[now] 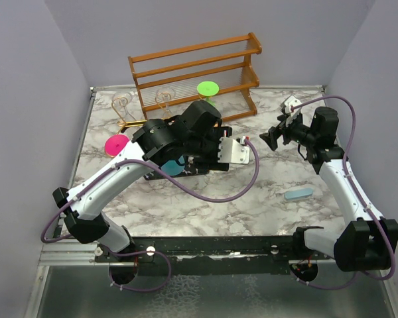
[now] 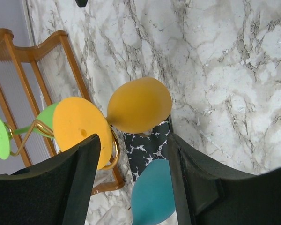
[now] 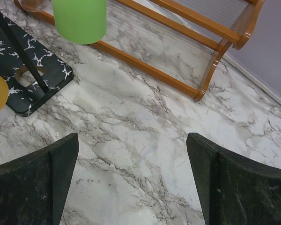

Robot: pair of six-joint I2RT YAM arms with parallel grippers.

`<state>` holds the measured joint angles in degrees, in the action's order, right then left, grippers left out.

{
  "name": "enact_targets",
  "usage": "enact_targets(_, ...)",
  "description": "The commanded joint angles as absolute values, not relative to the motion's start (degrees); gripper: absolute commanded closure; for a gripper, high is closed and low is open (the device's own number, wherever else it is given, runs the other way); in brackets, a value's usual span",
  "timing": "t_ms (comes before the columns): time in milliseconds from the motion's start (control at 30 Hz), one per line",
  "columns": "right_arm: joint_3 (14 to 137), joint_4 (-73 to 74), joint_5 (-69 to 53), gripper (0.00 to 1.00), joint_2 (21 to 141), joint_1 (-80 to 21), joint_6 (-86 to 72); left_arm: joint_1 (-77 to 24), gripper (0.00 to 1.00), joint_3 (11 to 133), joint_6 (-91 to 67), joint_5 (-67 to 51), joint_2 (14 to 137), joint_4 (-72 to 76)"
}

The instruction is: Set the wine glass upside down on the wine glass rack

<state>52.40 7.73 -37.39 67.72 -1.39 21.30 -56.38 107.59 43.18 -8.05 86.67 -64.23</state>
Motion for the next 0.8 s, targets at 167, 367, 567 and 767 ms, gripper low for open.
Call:
enact_targets(167, 51.65, 6.63, -37.58, 0.02, 66.97, -0.80, 21.77, -56.56, 0.38, 108.06, 41.75, -6.48, 84.24, -62.55)
enact_targets(367, 51.07, 4.05, -33.85, 0.00, 66.57, -0.13, 18.97, -55.72, 0.37, 110.03, 40.01, -3.96, 82.77, -60.73)
enact_targets(567, 51.33, 2.74, -30.84, 0.01, 66.60, 0.42, 16.90, -53.20, 0.19, 107.84, 37.99, -1.83, 78.57, -56.55)
enact_targets(767, 53.68, 0.83, -21.37, 0.01, 66.60, 0.44, 13.46, -46.31, 0.01, 99.98, 33.03, 9.28, 71.85, -43.35)
